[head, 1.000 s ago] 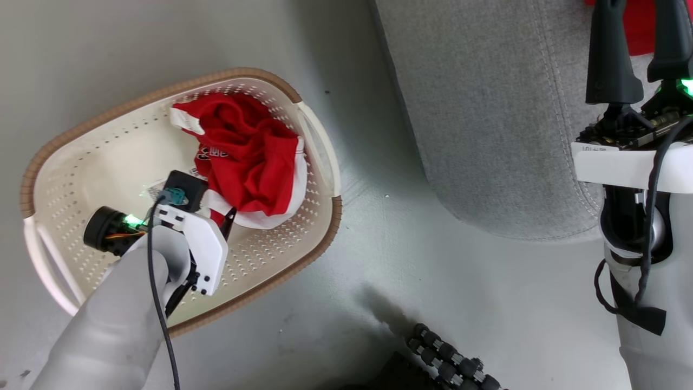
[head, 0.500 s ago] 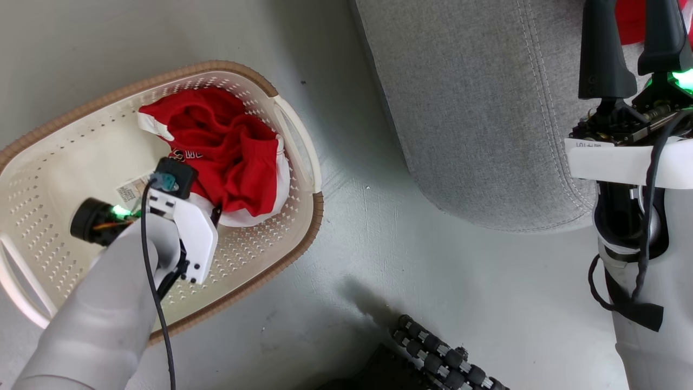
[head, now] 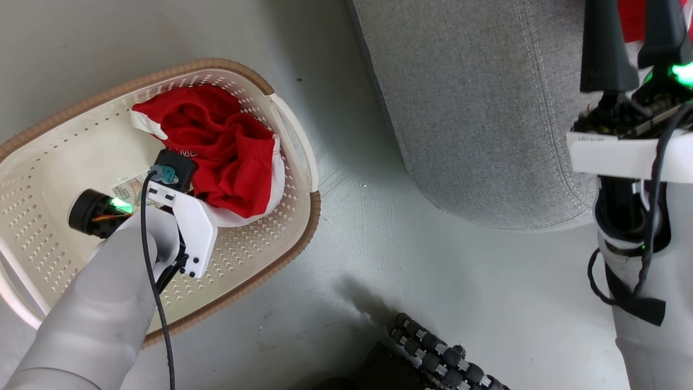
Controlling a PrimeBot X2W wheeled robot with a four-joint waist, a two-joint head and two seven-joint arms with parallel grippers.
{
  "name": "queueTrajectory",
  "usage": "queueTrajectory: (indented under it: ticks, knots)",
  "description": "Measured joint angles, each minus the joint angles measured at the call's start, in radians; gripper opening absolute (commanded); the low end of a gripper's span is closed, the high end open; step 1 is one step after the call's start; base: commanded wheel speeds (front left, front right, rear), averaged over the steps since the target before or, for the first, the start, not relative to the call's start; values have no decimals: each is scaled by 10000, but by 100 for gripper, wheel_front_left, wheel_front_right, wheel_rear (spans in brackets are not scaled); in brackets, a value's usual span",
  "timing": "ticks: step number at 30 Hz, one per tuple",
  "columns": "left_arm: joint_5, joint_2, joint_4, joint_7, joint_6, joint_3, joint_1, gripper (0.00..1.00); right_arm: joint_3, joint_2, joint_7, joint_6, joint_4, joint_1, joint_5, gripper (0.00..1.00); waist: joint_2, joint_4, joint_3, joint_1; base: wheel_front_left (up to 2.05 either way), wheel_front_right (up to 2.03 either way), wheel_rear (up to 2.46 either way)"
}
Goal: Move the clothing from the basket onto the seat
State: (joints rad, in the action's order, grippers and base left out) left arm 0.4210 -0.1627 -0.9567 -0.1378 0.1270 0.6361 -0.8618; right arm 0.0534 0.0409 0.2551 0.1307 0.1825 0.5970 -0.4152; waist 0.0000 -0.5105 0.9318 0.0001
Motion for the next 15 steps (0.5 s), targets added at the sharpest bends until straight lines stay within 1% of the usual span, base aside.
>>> queueTrajectory:
  ticks: [15]
  knots:
    - [267, -13, 589, 909, 0, 669, -247, 0, -96, -2, 0, 0, -25, 322, 8, 100, 0, 195, -309, 0, 0, 0, 0]
